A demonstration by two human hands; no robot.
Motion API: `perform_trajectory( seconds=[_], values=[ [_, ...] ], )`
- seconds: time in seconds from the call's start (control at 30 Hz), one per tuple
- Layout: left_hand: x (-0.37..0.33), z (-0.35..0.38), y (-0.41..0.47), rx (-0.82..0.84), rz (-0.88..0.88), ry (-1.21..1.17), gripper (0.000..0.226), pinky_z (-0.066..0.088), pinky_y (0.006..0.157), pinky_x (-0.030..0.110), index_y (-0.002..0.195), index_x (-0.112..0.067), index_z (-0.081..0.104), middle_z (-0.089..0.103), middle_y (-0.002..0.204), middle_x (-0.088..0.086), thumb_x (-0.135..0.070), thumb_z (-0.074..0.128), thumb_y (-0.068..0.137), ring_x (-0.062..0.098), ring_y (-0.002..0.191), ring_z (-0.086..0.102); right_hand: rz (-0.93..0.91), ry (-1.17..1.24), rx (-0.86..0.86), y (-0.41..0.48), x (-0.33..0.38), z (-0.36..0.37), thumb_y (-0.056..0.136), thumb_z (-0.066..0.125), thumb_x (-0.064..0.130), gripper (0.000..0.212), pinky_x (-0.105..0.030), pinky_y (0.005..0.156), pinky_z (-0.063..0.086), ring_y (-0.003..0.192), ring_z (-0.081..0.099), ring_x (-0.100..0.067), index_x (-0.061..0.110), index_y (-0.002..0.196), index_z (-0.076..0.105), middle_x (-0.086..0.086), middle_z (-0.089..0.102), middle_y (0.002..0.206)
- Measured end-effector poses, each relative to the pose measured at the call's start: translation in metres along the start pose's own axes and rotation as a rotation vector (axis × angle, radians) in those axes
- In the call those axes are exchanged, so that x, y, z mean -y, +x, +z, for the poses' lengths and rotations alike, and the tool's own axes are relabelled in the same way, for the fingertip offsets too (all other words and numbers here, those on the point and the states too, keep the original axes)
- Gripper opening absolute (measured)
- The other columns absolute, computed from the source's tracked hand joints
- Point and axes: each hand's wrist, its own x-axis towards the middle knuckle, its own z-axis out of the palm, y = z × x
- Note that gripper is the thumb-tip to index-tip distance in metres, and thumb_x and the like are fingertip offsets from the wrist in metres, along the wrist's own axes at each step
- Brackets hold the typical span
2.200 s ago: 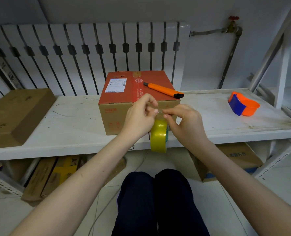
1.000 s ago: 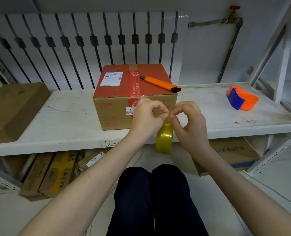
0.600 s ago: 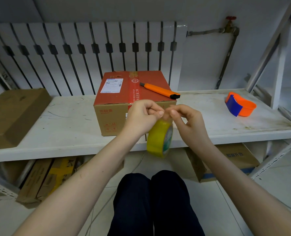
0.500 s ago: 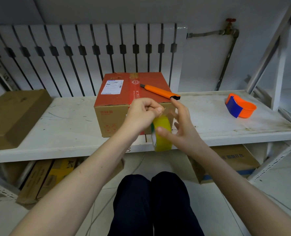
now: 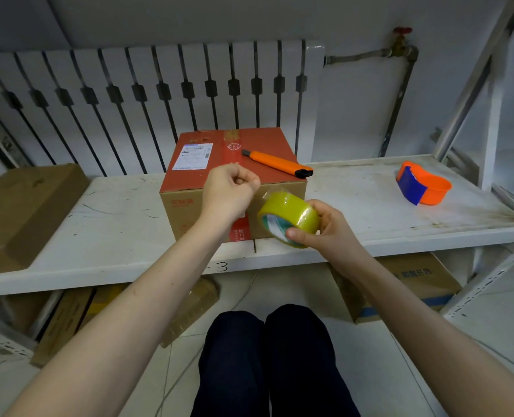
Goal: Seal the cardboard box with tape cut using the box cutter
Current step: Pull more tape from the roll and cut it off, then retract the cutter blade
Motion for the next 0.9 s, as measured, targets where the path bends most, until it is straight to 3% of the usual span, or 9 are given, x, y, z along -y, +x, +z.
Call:
perform_trajectory(
  seconds=[0.13, 0.17, 0.3, 0.43, 0.5, 0.6, 0.7, 0.8, 0.9],
  values=[
    [-0.002, 0.011, -0.001, -0.001, -0.005, -0.066, 0.005, 0.053, 0.077, 0.044, 0.074, -0.024, 0.06, 0.06, 0.078, 0.003, -0.027, 0.064, 0.074, 0.019, 0.076, 0.058, -0.035, -0.089, -0.009, -0.002, 0.002, -0.006, 0.065, 0.079, 0.027, 0.033, -0.017, 0.067, 0.049, 0.079, 0.058, 0.003, 0.027, 0.093, 0.06, 0.005, 0.062, 0.091],
    [-0.004, 0.016, -0.002, 0.04, -0.008, -0.058, 0.018, 0.052, 0.076, 0.04, 0.082, -0.022, 0.06, 0.06, 0.083, 0.002, -0.034, 0.068, 0.071, 0.016, 0.078, 0.058, -0.047, -0.1, -0.015, -0.001, 0.002, -0.008, 0.062, 0.079, 0.031, 0.035, -0.021, 0.068, 0.049, 0.08, 0.057, 0.001, 0.027, 0.092, 0.06, 0.002, 0.063, 0.093],
    [0.004, 0.033, -0.003, 0.219, -0.176, -0.083, 0.047, 0.043, 0.072, 0.025, 0.106, -0.013, 0.057, 0.06, 0.098, -0.001, -0.039, 0.077, 0.072, 0.011, 0.091, 0.055, -0.081, -0.072, -0.038, 0.0, 0.0, -0.02, 0.06, 0.082, 0.032, 0.041, -0.035, 0.072, 0.05, 0.085, 0.058, -0.015, 0.019, 0.093, 0.061, -0.006, 0.062, 0.092],
    [0.013, 0.044, 0.001, 0.288, -0.335, -0.196, 0.06, 0.043, 0.092, 0.04, 0.096, -0.021, 0.065, 0.066, 0.107, 0.003, -0.061, 0.078, 0.053, 0.026, 0.106, 0.058, -0.052, 0.22, -0.014, 0.005, -0.018, -0.042, 0.063, 0.079, 0.038, 0.061, -0.03, 0.075, 0.05, 0.087, 0.058, -0.019, -0.002, 0.104, 0.059, -0.012, 0.06, 0.094],
    [0.011, 0.051, 0.005, 0.297, -0.33, -0.189, 0.051, 0.043, 0.095, 0.044, 0.097, -0.021, 0.066, 0.067, 0.109, 0.005, -0.053, 0.077, 0.059, 0.027, 0.107, 0.059, -0.032, 0.423, 0.04, 0.007, -0.024, -0.057, 0.065, 0.078, 0.044, 0.076, -0.031, 0.079, 0.051, 0.092, 0.062, -0.024, -0.009, 0.113, 0.055, -0.016, 0.063, 0.1],
    [0.004, 0.061, 0.014, 0.258, -0.225, -0.149, 0.019, 0.045, 0.071, 0.027, 0.097, -0.017, 0.061, 0.067, 0.09, 0.001, -0.022, 0.07, 0.081, 0.015, 0.084, 0.061, -0.052, 0.523, 0.016, 0.012, -0.03, -0.081, 0.061, 0.079, 0.047, 0.066, -0.029, 0.077, 0.055, 0.09, 0.065, -0.018, 0.001, 0.106, 0.061, -0.006, 0.069, 0.096],
    [-0.013, 0.07, 0.028, 0.209, -0.039, -0.085, 0.012, 0.044, 0.055, 0.014, 0.095, -0.015, 0.059, 0.06, 0.07, -0.004, -0.009, 0.063, 0.086, 0.007, 0.064, 0.057, -0.024, 0.536, -0.175, 0.026, -0.044, -0.113, 0.054, 0.078, 0.039, 0.063, -0.033, 0.076, 0.05, 0.089, 0.06, -0.021, 0.002, 0.1, 0.056, -0.013, 0.059, 0.096],
    [-0.025, 0.077, 0.046, 0.145, 0.175, 0.072, 0.009, 0.044, 0.057, 0.009, 0.085, -0.016, 0.061, 0.056, 0.069, -0.006, -0.007, 0.063, 0.085, 0.002, 0.061, 0.054, 0.088, 0.224, -0.381, 0.043, -0.06, -0.137, 0.063, 0.068, 0.031, 0.021, -0.032, 0.073, 0.044, 0.09, 0.054, -0.023, 0.019, 0.077, 0.058, -0.006, 0.054, 0.088],
    [-0.03, 0.082, 0.066, 0.095, 0.306, 0.284, 0.004, 0.04, 0.054, 0.004, 0.086, -0.014, 0.063, 0.057, 0.074, -0.012, -0.01, 0.062, 0.086, -0.001, 0.061, 0.052, 0.152, -0.144, -0.473, 0.07, -0.083, -0.15, 0.08, 0.068, 0.023, 0.014, -0.03, 0.073, 0.045, 0.091, 0.053, -0.023, 0.017, 0.087, 0.058, -0.003, 0.054, 0.089]
  ],
)
